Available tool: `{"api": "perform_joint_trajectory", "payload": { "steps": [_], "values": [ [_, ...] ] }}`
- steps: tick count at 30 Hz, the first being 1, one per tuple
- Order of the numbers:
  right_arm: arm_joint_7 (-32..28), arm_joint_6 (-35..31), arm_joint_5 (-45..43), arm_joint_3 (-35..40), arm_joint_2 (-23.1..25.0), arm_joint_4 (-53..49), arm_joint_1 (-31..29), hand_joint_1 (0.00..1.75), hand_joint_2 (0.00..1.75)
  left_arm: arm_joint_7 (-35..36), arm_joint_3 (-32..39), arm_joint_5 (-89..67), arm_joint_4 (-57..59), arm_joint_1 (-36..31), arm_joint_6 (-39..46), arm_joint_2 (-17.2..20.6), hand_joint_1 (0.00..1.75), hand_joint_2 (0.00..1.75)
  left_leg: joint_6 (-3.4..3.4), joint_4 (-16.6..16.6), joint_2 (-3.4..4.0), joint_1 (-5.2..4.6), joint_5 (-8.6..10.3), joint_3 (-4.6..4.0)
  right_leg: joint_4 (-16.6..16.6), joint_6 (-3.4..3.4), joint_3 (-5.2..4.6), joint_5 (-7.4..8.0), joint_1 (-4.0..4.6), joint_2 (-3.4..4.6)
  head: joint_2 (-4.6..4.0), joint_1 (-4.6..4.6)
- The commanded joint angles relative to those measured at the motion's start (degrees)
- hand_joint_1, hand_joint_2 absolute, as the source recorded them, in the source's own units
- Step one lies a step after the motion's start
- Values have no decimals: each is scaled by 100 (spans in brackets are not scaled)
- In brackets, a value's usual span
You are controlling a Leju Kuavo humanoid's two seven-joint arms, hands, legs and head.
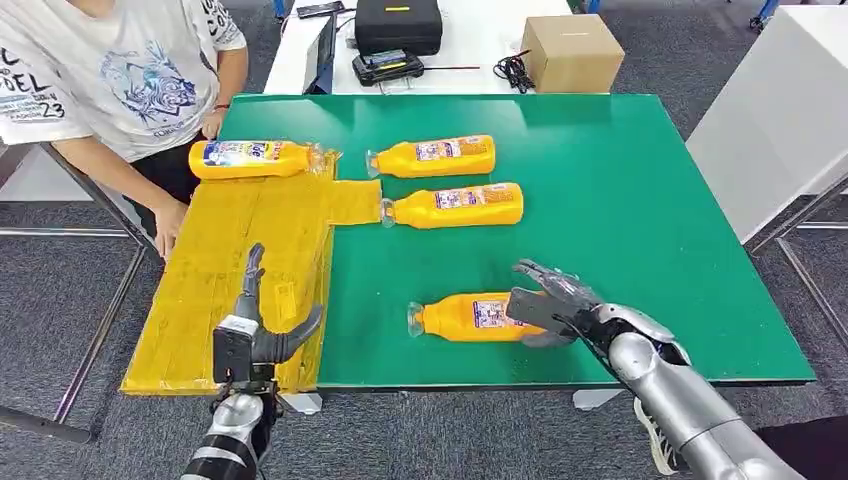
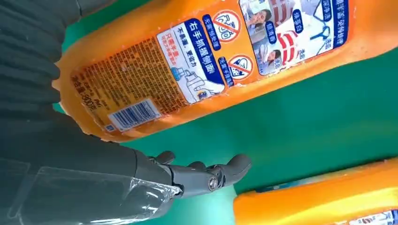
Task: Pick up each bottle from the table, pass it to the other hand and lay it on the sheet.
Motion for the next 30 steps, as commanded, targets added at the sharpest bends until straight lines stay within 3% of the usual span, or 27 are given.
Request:
{"api": "perform_joint_trajectory", "payload": {
  "steps": [1, 10, 30],
  "values": [
    [72, 110, -1, 922, 30, 717, -713, 0, 175, 64, -123, 79, 600, -313, -85, 9, 0, 175, -8, -1, 10, 4, -4, 13, -3, -9, 12, -1, 5, 7, 0, 2],
    [72, -47, 108, 1674, 583, 1599, -983, 0, 175, 124, -262, 101, 774, -419, -113, -41, 0, 175, -14, -3, 24, 14, -10, 31, -10, -17, 29, -1, 15, 20, 0, 2],
    [160, -30, 305, 2182, 702, 1960, -1263, 0, 175, 119, -251, 270, 813, -418, -226, -132, 0, 175, -9, -2, 1, 11, -2, 32, -6, -12, 32, -3, 12, -4, 0, 2]
  ]
}}
